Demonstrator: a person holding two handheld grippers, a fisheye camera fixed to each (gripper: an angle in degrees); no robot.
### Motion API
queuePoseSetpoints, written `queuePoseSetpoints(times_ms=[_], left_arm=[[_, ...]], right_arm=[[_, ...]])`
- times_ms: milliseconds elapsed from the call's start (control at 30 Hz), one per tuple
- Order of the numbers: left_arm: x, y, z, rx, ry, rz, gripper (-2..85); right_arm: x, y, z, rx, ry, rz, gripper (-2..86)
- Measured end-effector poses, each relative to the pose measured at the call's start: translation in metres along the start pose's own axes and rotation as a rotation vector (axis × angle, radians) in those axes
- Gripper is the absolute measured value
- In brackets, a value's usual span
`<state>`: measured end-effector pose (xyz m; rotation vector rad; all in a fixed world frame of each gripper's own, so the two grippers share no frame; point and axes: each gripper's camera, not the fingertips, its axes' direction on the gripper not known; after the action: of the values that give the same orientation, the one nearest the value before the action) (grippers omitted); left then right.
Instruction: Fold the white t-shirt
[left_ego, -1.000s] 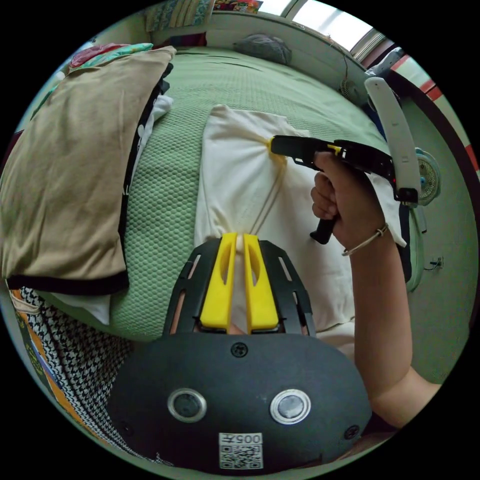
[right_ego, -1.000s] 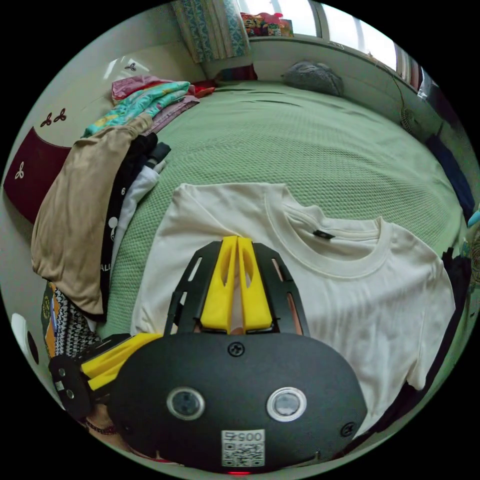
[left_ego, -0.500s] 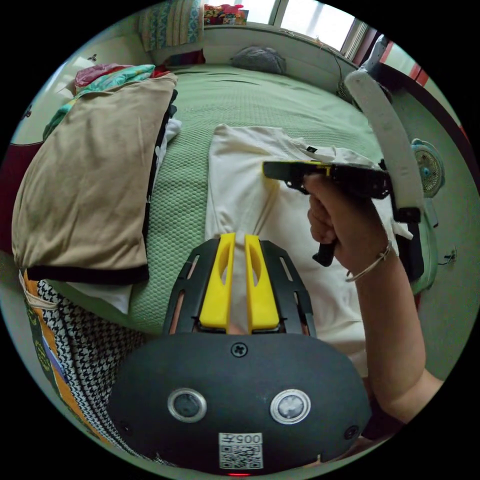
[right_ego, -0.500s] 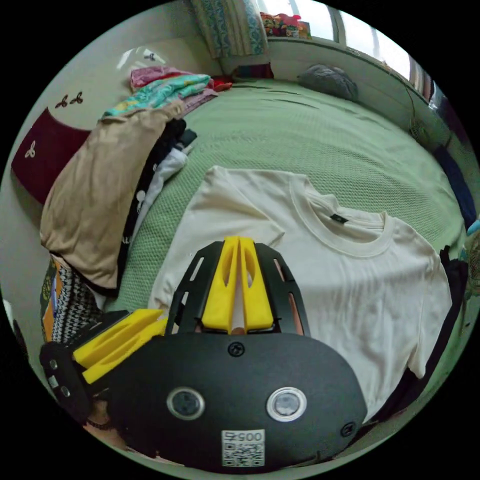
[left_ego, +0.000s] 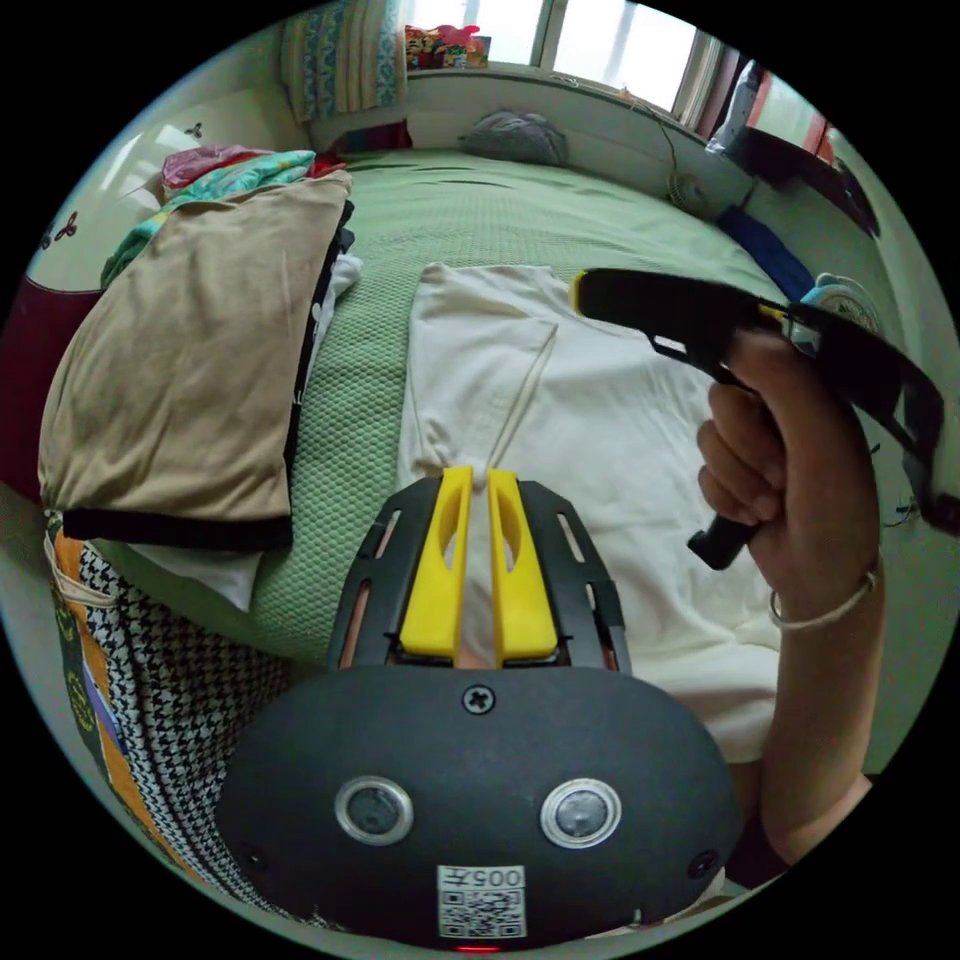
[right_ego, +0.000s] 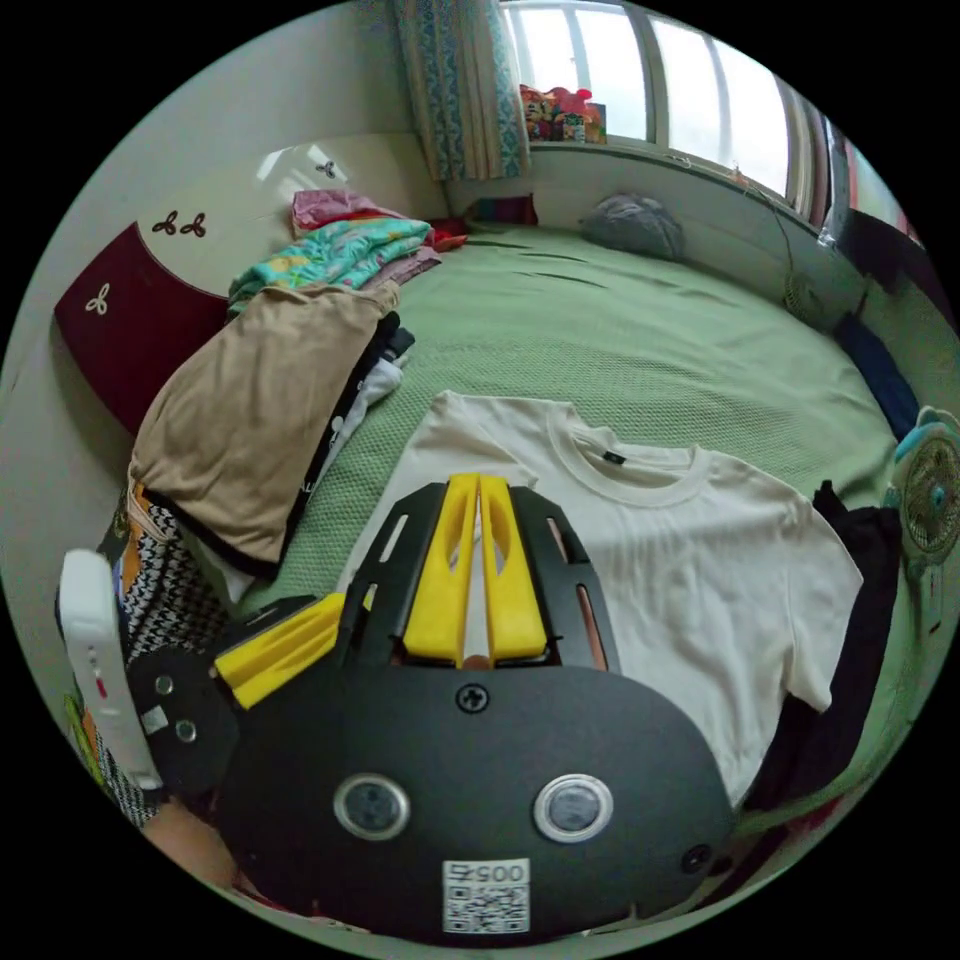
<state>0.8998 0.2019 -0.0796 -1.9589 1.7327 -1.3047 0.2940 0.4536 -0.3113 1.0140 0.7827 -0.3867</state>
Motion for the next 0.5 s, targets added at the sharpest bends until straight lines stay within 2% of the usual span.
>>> queuePoseSetpoints(times_ms=[267,500], left_arm=[[0.031,0.017,0.007,-0.011,-0.085,0.095,3.8],[0.05,0.033,0.007,-0.014,-0.062,0.086,1.3]], right_arm=[[0.031,0.038,-0.019,-0.079,0.085,0.08,-1.0],[0.064,0.056,-0.017,-0.138,0.077,0.148,-1.0]])
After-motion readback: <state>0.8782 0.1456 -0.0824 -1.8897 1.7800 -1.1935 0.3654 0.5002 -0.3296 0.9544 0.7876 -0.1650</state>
